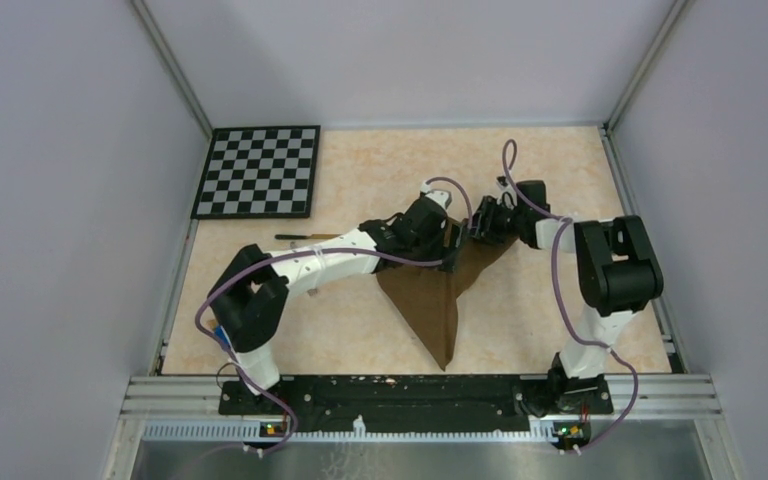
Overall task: Fold the napkin into a case and place the utensils inside
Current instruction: Pick up the crumpled napkin from the center of the board.
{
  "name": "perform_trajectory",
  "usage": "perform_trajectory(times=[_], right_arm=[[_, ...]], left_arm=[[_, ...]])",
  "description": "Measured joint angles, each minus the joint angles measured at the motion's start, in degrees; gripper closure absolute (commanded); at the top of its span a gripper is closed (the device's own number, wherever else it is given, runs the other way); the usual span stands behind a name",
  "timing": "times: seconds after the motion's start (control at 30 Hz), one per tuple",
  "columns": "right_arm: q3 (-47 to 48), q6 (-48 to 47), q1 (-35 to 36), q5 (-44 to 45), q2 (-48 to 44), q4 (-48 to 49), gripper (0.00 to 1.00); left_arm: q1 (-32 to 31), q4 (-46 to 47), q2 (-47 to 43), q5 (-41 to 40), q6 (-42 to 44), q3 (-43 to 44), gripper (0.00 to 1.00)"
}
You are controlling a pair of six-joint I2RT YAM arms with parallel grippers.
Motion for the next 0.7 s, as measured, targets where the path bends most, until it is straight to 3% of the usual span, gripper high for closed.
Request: perform_trajectory(times=[0.2, 0.37, 0.63, 0.7], right_arm=[[0.46, 0.35, 0.55, -2.25, 1.62, 1.70, 0.84], [0.44, 0.68, 0.81, -2.60, 1.64, 2.54, 0.97], [0.42, 0.61, 0.83, -2.32, 1.64, 2.45, 1.00], [0.39, 0.63, 0.83, -2.34, 1.64, 2.43, 1.00]], left_arm=[[0.02, -3.80, 3.28, -1.77, 0.55, 3.54, 0.16], [0.02, -7.02, 10.69, -1.86, 1.25, 9.25, 0.22], [0.00, -9.33, 12.76, -1.70, 0.13, 7.52, 0.45], [0.00, -8.33, 12.48, -2.01, -0.09, 5.33, 0.64]])
